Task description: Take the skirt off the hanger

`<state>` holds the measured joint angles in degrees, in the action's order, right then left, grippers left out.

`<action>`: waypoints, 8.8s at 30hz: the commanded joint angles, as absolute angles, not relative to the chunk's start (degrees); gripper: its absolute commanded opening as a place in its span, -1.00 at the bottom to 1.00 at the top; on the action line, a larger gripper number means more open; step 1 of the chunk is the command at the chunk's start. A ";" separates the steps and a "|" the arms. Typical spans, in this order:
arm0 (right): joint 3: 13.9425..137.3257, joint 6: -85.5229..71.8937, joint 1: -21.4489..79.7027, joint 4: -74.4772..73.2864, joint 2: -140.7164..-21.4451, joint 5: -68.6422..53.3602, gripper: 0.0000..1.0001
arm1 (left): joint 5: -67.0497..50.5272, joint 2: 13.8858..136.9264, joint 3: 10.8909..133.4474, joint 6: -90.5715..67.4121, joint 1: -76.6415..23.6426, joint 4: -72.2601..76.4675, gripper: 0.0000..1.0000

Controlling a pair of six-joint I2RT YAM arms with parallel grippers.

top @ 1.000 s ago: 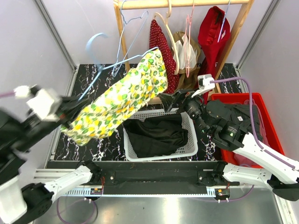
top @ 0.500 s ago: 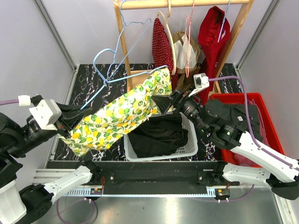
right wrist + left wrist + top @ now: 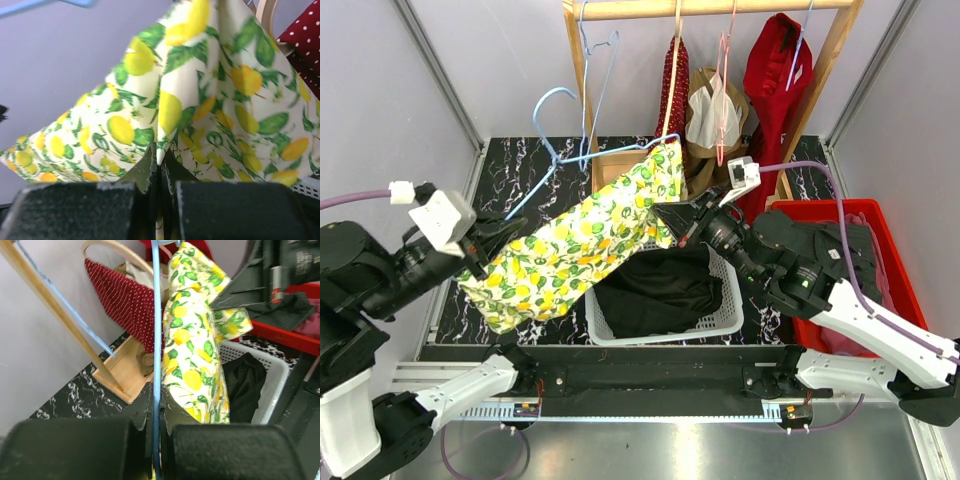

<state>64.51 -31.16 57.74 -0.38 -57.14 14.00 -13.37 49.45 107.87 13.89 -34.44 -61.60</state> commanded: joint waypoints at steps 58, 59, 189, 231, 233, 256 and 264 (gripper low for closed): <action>89.22 -22.23 57.66 -16.43 -56.52 1.57 -1.00 | -2.04 56.42 108.72 4.75 -32.08 -51.68 -1.00; 87.99 -22.41 57.74 -16.70 -56.25 3.41 -1.00 | -1.76 57.30 109.42 3.88 -32.08 -51.68 -1.00; 31.91 -50.96 52.74 1.67 -74.17 0.11 -1.00 | 21.97 102.83 135.79 8.17 -48.08 -29.80 0.98; 30.58 -42.54 52.73 -2.10 -52.39 -0.35 0.13 | 22.68 108.38 141.86 7.47 -41.84 -24.44 -1.00; 30.76 -42.19 52.73 -2.37 -51.86 -0.26 0.11 | 22.59 107.49 142.64 7.91 -41.84 -23.47 -1.00; 54.57 -27.69 52.73 -14.07 -47.46 5.37 0.78 | -1.65 76.29 124.99 5.89 -42.19 -41.83 -1.00; 55.21 -31.90 52.73 4.37 -53.34 -6.85 0.78 | -10.28 74.88 125.95 5.54 -42.27 -44.56 -1.00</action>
<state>55.88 -30.06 52.73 -7.55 -51.07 -0.23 -4.27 76.01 125.14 5.72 -42.17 -49.04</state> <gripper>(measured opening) 0.889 0.057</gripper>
